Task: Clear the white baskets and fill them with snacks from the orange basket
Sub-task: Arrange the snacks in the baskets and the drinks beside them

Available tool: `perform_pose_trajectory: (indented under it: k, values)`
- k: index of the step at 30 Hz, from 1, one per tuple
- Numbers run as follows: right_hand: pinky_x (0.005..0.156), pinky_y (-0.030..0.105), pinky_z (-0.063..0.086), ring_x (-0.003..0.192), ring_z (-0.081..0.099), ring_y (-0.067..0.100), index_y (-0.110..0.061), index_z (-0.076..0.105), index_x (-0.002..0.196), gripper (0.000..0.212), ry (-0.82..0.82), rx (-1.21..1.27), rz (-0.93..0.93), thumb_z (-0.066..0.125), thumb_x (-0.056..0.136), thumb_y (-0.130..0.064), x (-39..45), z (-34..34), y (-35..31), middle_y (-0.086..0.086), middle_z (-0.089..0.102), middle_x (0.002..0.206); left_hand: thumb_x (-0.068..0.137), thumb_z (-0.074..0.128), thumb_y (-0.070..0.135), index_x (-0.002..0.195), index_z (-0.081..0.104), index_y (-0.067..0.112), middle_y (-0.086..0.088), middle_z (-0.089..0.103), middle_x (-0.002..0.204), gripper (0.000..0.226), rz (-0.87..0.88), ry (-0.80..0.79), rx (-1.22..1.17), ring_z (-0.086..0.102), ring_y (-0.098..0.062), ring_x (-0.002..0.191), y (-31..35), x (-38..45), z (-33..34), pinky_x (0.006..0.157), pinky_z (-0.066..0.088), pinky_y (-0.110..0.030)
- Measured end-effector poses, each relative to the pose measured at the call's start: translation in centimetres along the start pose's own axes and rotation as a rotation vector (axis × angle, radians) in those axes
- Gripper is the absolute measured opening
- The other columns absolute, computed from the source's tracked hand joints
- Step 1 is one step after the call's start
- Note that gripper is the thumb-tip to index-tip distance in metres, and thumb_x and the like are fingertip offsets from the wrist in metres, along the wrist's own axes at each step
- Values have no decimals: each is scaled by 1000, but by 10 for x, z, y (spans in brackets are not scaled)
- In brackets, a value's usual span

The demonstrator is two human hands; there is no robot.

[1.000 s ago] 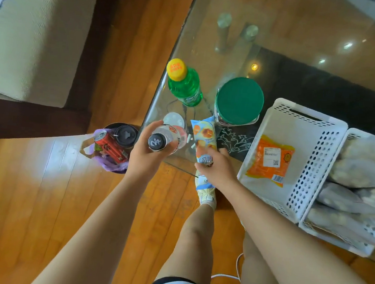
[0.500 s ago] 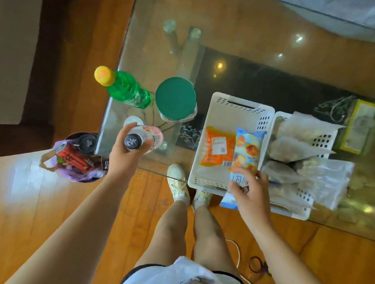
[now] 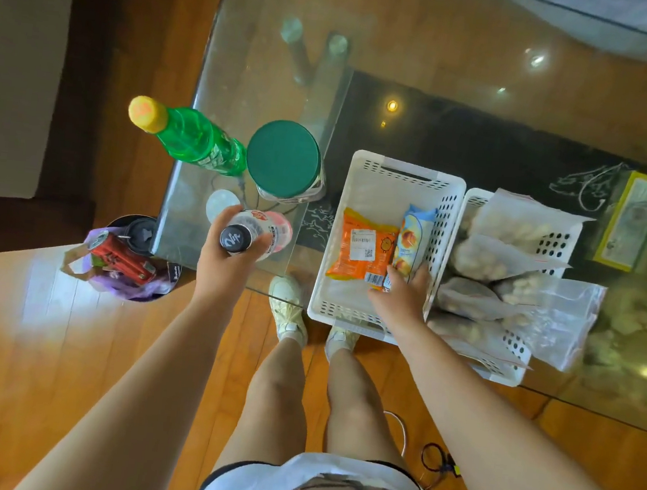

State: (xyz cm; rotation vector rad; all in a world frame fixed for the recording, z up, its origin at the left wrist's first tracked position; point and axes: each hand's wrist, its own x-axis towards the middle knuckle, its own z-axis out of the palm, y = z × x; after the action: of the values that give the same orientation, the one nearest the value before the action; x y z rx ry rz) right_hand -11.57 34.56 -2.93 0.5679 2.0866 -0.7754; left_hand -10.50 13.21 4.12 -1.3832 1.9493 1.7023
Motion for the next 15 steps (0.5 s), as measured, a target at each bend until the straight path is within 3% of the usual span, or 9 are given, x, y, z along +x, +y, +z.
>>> perform_pose_trajectory:
  k: [3,6,8,13,15]
  values:
    - [114,30,13,145,-12,21,-18,43,137,51,57,-62,-46,57,89,-23,-2,0,-1,3,-19,157,77,71,17,103,53,46,5,58,111,43,1,-5,0,59,-20,105,-2,1,-1,97,48,-51]
    - [113,33,18,145,-6,23,-17,53,127,41,147,-44,-108,60,87,-21,-9,-5,-8,3,-12,158,77,71,18,100,54,52,12,59,106,45,4,-9,2,59,-15,103,-2,1,-1,97,48,-49]
    - [112,35,22,144,1,25,-18,55,120,37,161,-2,-162,63,85,-17,-13,-10,-21,2,-5,158,77,71,18,105,53,50,8,59,110,46,11,-10,7,58,-17,105,-2,0,-1,97,48,-49]
    - [110,35,24,144,7,23,-21,49,126,49,186,13,-387,66,81,-18,-16,-25,-87,2,3,158,80,69,16,108,54,44,3,57,114,42,18,-19,22,57,-20,108,7,3,-8,96,49,-49]
    - [111,36,21,143,10,24,-20,46,131,58,195,-13,-496,69,77,-19,-15,-27,-120,5,7,157,82,67,15,101,57,44,3,58,111,36,-2,-13,-20,58,-23,110,12,6,-17,87,54,-43]
